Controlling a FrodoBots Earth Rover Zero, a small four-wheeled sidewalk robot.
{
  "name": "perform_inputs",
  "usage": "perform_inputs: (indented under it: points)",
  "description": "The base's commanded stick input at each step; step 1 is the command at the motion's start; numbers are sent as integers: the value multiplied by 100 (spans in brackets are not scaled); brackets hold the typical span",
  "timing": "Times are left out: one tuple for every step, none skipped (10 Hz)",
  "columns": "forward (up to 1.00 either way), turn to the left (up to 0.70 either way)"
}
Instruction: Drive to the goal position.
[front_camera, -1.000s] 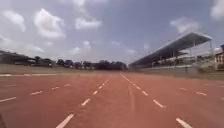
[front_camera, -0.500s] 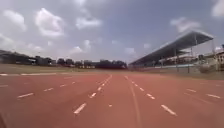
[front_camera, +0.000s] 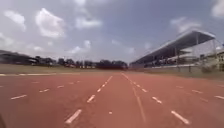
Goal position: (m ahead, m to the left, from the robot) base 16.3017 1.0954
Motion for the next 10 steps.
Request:
perform_inputs:
  points:
    - [70,0]
    - [70,0]
    - [70,0]
    - [70,0]
    - [70,0]
    - [70,0]
    - [70,0]
    - [70,0]
    - [70,0]
    - [70,0]
